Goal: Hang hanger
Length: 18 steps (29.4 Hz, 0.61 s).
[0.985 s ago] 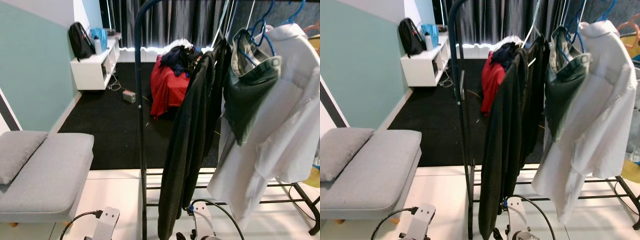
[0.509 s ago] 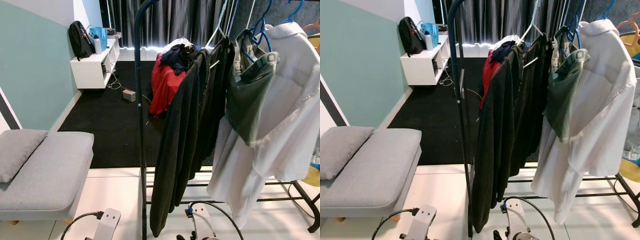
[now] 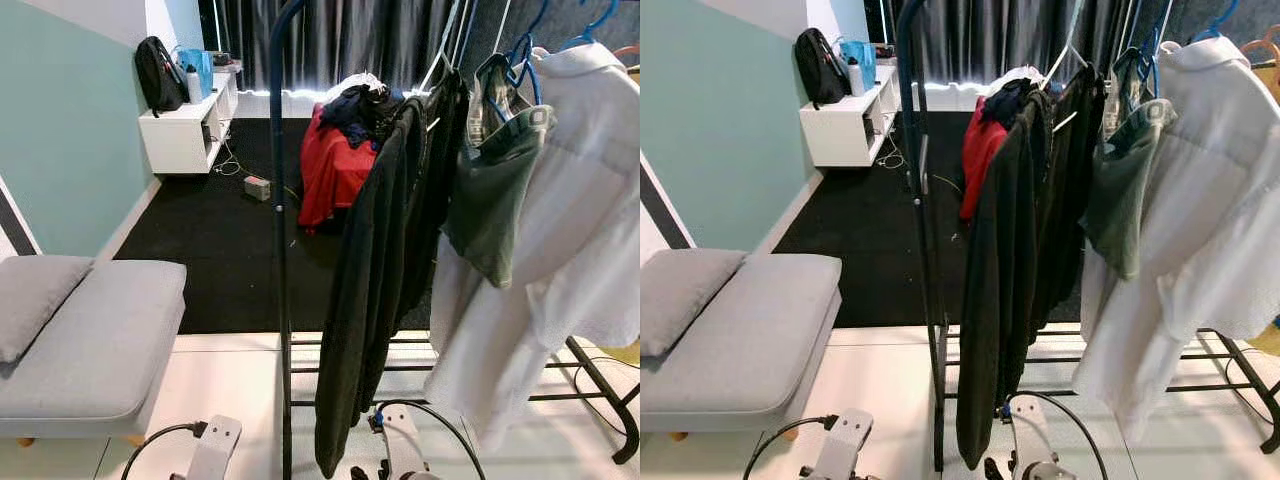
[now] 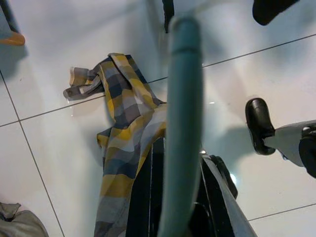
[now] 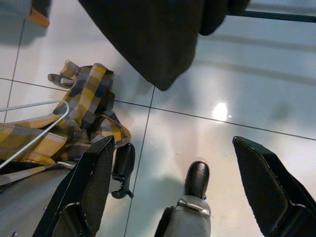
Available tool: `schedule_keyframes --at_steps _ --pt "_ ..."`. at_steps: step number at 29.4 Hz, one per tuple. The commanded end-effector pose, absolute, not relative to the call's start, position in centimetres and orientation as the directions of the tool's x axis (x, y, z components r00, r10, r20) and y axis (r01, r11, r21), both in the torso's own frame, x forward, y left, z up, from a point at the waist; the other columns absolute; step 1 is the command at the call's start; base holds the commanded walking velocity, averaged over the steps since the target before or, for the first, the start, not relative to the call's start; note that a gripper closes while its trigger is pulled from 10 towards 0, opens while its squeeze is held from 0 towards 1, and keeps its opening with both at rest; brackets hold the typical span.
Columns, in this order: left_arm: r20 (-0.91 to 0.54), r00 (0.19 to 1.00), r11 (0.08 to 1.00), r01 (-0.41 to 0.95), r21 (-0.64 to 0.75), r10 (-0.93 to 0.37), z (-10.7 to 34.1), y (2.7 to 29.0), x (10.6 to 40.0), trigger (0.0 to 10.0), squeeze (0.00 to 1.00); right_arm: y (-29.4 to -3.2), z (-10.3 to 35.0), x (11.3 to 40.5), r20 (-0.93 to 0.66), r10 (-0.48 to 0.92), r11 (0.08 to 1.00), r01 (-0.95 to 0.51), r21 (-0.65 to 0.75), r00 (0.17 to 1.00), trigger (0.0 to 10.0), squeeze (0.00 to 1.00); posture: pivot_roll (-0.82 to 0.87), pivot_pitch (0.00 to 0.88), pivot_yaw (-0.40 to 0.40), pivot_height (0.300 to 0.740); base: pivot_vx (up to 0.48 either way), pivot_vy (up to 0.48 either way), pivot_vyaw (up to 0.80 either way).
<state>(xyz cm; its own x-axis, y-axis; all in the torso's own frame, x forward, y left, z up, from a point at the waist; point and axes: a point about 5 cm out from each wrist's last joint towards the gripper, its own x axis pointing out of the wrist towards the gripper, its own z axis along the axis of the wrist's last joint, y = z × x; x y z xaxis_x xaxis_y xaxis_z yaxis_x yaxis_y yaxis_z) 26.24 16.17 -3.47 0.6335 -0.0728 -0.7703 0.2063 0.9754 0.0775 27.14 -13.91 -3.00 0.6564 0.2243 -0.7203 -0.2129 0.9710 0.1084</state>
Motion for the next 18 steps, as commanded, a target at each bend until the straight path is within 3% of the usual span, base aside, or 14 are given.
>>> schedule_keyframes --at_steps 1,12,18 --pt "-0.785 0.616 0.978 0.193 0.076 -0.061 -3.62 16.77 26.06 10.0 0.0 -13.79 -3.07 27.07 -0.724 0.225 0.973 -0.193 0.128 0.652 10.0 0.0 0.07 0.137 0.009 0.74 0.0 0.0 0.0" --pt "-0.783 0.62 0.978 0.191 0.081 -0.056 -3.47 16.93 26.23 10.0 0.0 -13.51 -2.73 27.38 -0.695 0.255 0.967 -0.191 0.17 0.672 10.0 0.0 0.09 0.126 -0.004 0.74 0.0 0.0 0.0" --pt "-0.779 0.625 0.978 0.191 0.089 -0.051 -3.38 17.19 26.31 10.0 0.0 -13.04 -2.87 27.24 -0.718 0.279 0.959 -0.227 0.171 0.637 10.0 0.0 0.09 0.125 -0.014 0.74 0.0 0.0 0.0"
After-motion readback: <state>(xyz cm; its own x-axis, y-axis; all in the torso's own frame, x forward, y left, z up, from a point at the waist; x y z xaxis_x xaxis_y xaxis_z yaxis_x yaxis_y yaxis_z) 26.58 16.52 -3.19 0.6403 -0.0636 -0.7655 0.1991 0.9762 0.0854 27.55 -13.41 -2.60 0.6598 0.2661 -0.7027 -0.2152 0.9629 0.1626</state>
